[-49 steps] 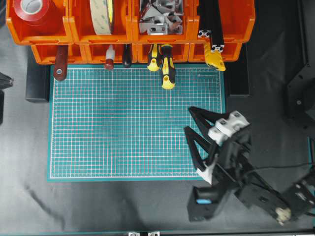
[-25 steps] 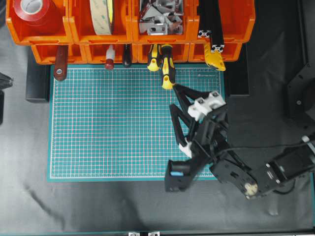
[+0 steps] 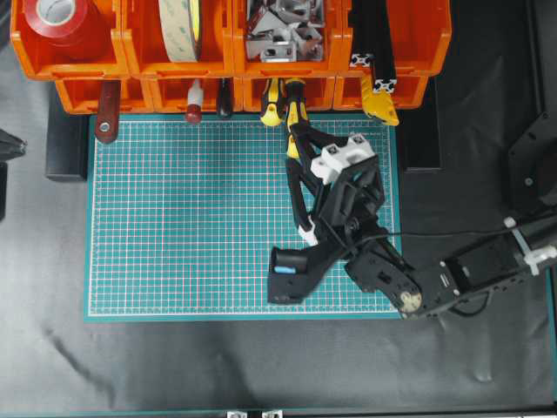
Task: Pick screwdriver from container rack with right arm.
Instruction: 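Close the right gripper on the yellow-black screwdriver handle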
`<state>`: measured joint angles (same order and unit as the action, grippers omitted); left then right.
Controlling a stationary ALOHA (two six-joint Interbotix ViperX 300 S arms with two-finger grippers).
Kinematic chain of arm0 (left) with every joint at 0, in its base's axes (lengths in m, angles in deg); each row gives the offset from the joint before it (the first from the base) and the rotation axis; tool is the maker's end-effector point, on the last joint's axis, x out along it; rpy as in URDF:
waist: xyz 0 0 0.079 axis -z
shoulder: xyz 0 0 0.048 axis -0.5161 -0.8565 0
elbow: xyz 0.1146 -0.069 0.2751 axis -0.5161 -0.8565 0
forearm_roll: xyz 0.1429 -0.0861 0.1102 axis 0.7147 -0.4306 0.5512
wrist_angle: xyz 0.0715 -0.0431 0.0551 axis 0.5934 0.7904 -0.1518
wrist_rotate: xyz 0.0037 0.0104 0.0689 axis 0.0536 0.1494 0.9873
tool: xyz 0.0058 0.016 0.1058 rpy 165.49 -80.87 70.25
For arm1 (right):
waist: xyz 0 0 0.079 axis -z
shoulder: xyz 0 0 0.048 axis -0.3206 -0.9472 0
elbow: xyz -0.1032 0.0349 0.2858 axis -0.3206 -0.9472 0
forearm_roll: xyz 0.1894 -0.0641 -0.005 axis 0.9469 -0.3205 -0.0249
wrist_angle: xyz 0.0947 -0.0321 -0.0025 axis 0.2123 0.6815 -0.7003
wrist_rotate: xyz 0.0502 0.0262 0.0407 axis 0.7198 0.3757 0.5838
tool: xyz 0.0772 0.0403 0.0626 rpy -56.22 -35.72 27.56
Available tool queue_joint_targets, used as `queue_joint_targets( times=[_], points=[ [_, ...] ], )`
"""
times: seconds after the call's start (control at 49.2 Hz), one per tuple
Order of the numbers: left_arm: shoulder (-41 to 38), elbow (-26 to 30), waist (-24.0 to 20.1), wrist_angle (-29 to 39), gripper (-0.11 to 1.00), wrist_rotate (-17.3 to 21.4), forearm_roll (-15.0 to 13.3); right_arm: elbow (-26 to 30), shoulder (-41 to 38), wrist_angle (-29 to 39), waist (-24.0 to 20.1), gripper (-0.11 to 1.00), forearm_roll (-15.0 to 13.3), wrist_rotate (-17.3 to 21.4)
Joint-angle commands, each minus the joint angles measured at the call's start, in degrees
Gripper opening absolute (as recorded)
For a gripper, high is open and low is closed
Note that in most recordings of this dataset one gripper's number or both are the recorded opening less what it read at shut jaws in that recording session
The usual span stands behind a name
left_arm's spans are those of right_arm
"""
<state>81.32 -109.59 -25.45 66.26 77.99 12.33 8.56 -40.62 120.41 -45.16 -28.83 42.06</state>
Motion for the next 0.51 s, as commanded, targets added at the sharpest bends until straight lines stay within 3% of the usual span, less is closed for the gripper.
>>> queue_joint_targets(
  times=[0.0, 0.305, 0.366, 0.467, 0.488],
  points=[
    [-0.35, 0.70, 0.09, -0.18, 0.00, -0.18, 0.18, 0.62, 0.79, -0.79, 0.70, 0.76, -0.44, 0.18],
    [-0.35, 0.70, 0.09, -0.18, 0.00, -0.18, 0.18, 0.53, 0.79, -2.55, 2.55, 0.69, 0.09, 0.53],
    [-0.35, 0.70, 0.09, -0.18, 0.00, -0.18, 0.18, 0.62, 0.79, -2.72, 2.72, 0.61, 0.70, 0.88],
    [-0.35, 0.70, 0.09, -0.18, 0.00, -0.18, 0.18, 0.70, 0.79, -2.72, 2.72, 0.40, 2.64, 0.88],
    [-0.35, 0.70, 0.09, -0.18, 0.00, -0.18, 0.18, 0.70, 0.79, -2.72, 2.64, 0.40, 3.25, 0.97]
  ],
)
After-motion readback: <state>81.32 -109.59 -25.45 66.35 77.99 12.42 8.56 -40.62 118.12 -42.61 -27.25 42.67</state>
